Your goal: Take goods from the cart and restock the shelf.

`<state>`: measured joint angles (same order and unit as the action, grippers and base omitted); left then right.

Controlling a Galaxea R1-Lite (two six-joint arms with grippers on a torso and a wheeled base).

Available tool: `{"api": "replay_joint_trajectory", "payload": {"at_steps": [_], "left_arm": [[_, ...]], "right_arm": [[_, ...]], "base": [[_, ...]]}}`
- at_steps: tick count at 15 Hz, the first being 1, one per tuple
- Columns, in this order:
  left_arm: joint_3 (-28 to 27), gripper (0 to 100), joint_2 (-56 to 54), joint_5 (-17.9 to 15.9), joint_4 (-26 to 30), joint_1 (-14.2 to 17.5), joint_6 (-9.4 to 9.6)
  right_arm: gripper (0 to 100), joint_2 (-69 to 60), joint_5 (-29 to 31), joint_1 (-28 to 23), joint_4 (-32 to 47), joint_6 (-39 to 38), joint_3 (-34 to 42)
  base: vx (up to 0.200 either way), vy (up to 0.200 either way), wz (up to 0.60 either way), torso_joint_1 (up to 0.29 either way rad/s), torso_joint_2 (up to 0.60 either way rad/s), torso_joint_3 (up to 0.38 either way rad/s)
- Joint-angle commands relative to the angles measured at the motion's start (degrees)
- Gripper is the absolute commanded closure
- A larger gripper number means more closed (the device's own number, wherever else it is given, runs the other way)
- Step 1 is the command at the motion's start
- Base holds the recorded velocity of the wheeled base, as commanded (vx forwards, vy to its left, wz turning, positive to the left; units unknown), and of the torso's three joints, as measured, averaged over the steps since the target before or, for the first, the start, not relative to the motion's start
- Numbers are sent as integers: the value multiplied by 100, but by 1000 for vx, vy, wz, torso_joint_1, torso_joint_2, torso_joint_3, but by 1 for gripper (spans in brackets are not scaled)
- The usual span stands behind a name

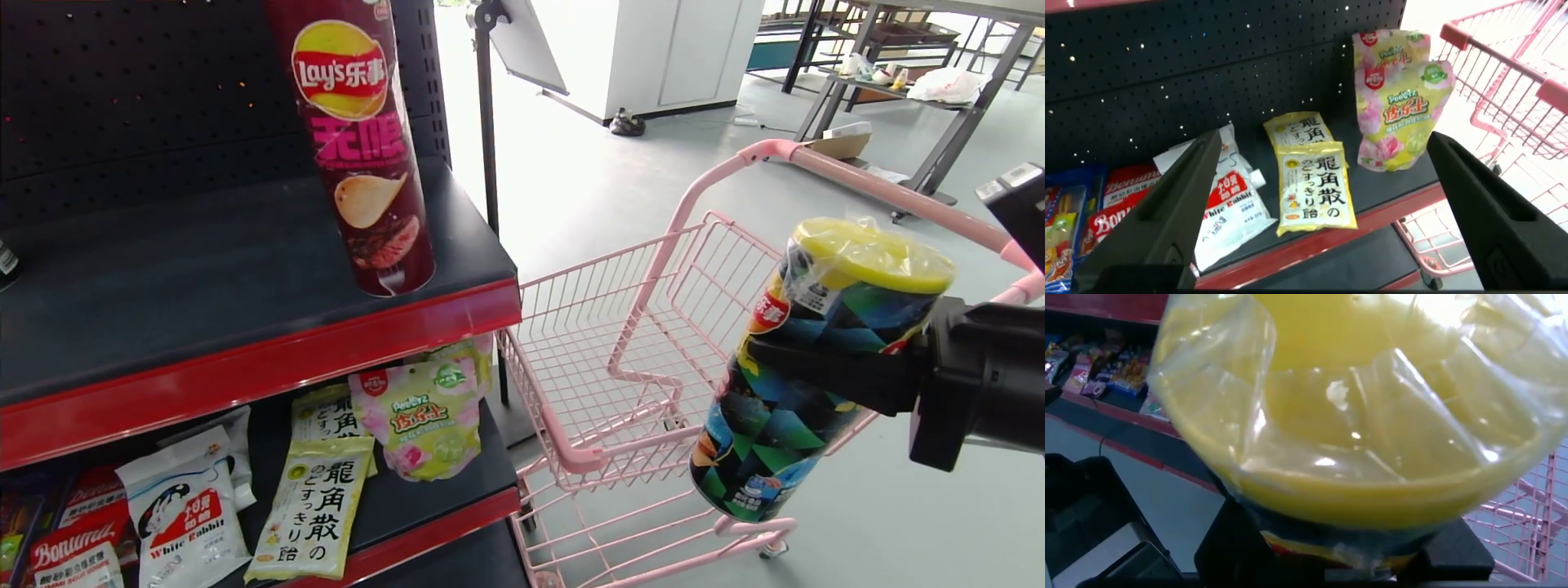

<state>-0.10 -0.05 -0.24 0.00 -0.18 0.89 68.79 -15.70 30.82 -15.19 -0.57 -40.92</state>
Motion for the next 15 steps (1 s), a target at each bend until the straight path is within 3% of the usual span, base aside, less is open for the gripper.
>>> {"api": "replay_joint_trajectory", "payload": {"at_steps": [1, 8, 15], "left_arm": [[1, 0, 5, -2, 0, 1, -1], [1, 0, 5, -2, 0, 1, -1], [1, 0, 5, -2, 0, 1, -10]], "right_arm": [[100, 29, -3, 3, -2, 22, -38], [100, 73, -3, 12, -2, 57, -38], [100, 152, 14, 12, -2, 66, -30]], "base": [[0, 0, 0, 105, -403, -295], [-171, 0, 0, 22, -70, -52], [0, 0, 0, 38, -104, -78]]}}
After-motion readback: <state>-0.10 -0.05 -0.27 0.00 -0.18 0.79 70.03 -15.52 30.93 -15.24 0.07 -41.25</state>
